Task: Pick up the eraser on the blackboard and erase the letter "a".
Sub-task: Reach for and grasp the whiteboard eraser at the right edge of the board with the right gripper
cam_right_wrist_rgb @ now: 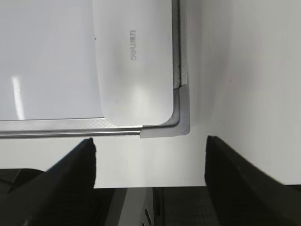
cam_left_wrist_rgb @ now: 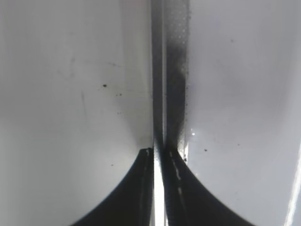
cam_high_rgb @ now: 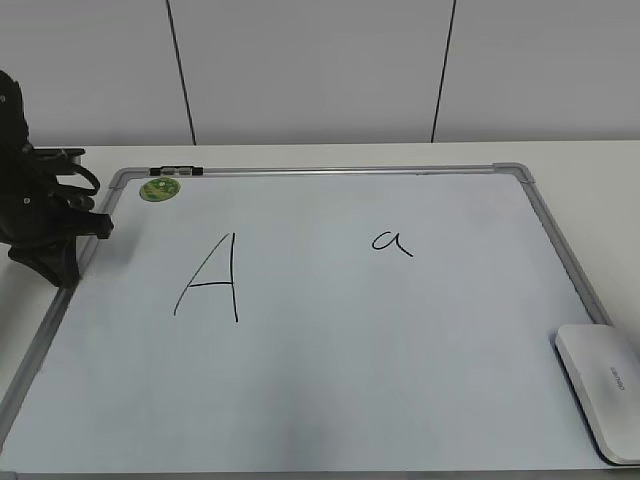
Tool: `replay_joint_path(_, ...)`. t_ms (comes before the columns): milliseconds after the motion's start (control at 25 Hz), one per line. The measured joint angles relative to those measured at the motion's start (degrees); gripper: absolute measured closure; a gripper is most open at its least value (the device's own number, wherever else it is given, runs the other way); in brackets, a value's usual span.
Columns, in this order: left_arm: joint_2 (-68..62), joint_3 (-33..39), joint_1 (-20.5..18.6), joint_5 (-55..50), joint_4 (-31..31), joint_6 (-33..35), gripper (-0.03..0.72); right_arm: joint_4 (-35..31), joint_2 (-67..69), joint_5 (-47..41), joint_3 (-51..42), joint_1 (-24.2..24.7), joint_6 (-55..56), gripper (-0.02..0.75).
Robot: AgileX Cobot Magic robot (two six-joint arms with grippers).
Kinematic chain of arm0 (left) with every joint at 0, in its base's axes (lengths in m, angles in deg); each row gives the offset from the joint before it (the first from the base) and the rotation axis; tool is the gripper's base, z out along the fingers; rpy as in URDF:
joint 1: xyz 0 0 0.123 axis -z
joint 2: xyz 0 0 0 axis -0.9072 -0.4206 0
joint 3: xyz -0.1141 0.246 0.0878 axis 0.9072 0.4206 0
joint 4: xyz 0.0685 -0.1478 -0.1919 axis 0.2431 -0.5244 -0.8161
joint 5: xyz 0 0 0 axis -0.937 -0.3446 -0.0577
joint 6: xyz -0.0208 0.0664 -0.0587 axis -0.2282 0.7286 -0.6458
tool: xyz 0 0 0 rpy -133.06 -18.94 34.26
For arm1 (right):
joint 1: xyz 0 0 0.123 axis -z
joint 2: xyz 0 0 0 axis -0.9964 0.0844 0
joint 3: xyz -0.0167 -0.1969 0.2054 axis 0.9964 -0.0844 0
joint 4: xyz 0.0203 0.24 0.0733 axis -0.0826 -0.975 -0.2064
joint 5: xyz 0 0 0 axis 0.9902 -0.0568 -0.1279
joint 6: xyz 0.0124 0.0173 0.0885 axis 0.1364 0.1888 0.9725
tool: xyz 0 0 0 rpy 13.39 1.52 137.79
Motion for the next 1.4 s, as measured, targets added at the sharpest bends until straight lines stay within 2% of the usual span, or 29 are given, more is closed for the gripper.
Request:
replay_joint_path(80,0.0,0.0,0.0,0.0,-0.1,0.0,0.659,0.0,2.1,0.1,0.9,0.0,0.0,0.193)
replay_joint_path(240,0.0,0.0,0.0,0.0,-0.5,0.0,0.659,-0.1,7.2,0.5,5.0,0.0,-0.1,0.085)
replay_joint_path(320,0.0,0.0,0.0,0.0,-0.6,0.0,0.659,-1.1,9.5,0.5,6.8,0.0,-0.5,0.075)
replay_joint_path(560,0.0,0.0,0.0,0.0,-0.8,0.0,0.659,-4.5,16.9,0.5,9.9,0.0,-3.3,0.067)
replay_joint_path(1400,0.0,-0.1,0.0,0.0,-0.8,0.0,0.659,-2.2,30.3,7.0,11.2,0.0,-3.3,0.072)
